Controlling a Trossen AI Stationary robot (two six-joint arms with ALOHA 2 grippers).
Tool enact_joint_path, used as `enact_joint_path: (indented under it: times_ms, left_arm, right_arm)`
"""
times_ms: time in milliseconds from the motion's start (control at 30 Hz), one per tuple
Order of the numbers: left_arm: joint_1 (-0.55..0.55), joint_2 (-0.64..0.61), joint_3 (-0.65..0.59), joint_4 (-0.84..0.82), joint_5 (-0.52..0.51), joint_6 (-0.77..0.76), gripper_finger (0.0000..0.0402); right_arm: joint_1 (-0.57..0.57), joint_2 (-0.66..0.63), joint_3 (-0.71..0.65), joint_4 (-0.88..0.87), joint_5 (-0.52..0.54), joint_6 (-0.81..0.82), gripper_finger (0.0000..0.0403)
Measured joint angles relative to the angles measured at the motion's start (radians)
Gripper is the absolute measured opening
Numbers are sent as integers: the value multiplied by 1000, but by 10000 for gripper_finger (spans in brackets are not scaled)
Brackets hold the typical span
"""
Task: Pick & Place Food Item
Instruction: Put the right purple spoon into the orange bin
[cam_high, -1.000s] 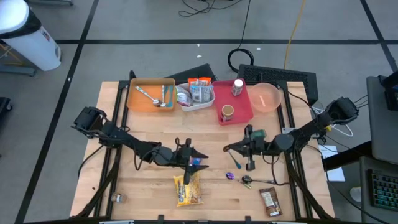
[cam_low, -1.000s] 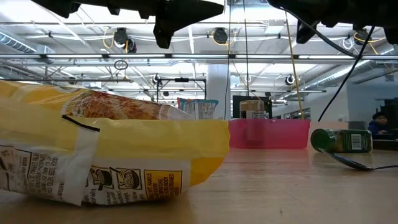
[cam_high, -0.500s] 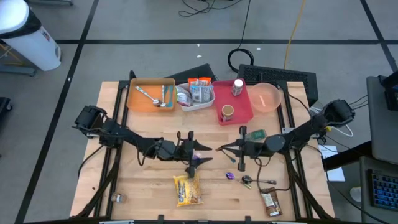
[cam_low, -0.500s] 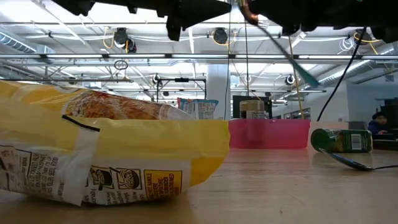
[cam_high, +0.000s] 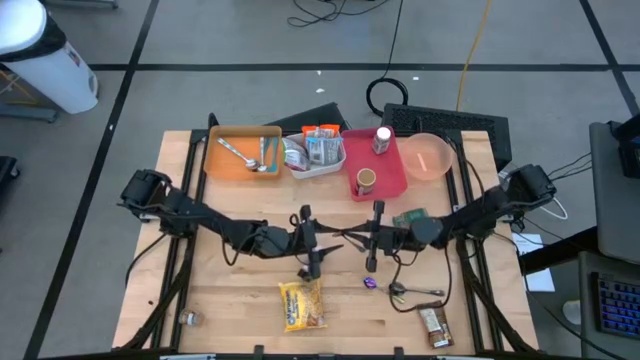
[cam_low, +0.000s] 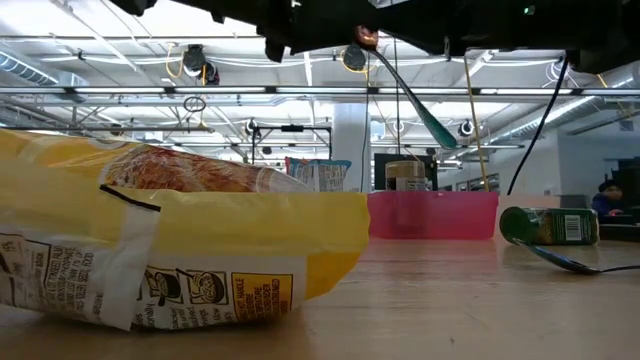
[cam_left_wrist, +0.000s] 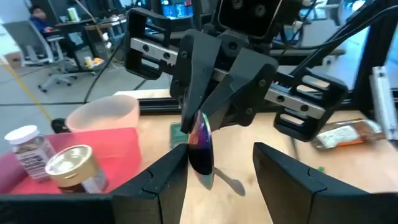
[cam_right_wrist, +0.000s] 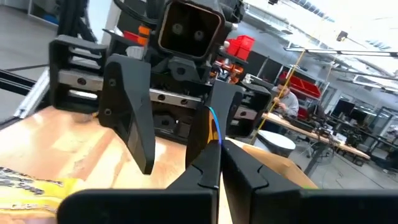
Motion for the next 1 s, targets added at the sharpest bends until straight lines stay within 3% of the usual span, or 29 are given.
enact_joint_path:
  times_ms: [200,300,500,633,833,1000]
  left_arm:
    - [13,0,0,1,-70,60,171]
    - [27,0,0,2,-89,94,133]
    - [61,-1,0,2,-97,157,19]
    - [77,-17,-1,-8,-98,234,19]
    - [53,-120,-1,-85,-231,444,11]
    - [3,-236,-1,-299,-397,558,9]
  right_arm:
    - [-22,0,0,0,4,-15,0]
    - [-32,0,0,-5,3,-26,0]
    - [-58,0,-1,-7,6,-26,0]
    - [-62,-2,-1,-4,7,-23,9]
    - [-61,-51,-1,-25,8,-25,69]
    - [-61,-126,-1,-63,8,-41,141]
